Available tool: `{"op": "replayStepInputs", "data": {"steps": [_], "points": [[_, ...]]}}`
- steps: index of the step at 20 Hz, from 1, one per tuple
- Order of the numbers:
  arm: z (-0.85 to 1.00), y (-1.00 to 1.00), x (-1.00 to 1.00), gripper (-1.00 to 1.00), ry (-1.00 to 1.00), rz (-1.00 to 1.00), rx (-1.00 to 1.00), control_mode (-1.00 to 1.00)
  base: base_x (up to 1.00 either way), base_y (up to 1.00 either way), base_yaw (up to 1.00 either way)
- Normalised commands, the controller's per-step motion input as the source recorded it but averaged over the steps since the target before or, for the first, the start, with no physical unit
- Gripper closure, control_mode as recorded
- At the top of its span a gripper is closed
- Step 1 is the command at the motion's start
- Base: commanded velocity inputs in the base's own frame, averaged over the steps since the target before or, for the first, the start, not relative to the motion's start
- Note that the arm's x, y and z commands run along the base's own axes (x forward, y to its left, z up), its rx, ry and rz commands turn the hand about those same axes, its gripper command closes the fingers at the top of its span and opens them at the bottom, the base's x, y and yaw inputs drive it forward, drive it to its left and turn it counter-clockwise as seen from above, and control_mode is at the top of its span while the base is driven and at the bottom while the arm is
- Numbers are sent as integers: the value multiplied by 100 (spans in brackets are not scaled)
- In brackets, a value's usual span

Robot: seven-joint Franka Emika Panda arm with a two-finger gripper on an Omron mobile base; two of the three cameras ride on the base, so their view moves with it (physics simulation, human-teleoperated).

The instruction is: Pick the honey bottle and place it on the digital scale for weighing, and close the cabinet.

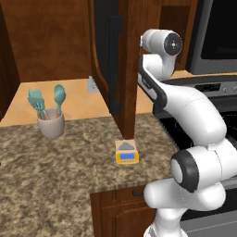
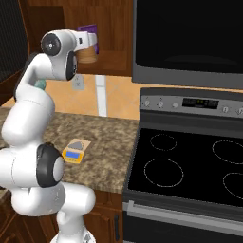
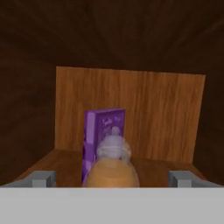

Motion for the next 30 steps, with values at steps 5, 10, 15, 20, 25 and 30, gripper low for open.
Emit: {"op": "replayStepInputs", "data": {"steps": [5, 10, 15, 20, 25, 30], "points": [[-5, 4, 49, -100, 0, 5, 5, -100, 0, 0, 0], [-11, 0, 50, -100, 0, 3, 0, -100, 0, 0, 0], [-11, 0, 34, -100, 0, 1, 0, -100, 0, 0, 0], [-15, 0, 28, -100, 0, 0, 0, -100, 0, 0, 0], [-15, 0, 37, -100, 2, 0, 0, -100, 0, 0, 0], [-9, 0, 20, 100, 0, 0, 0, -100, 0, 0, 0]]}}
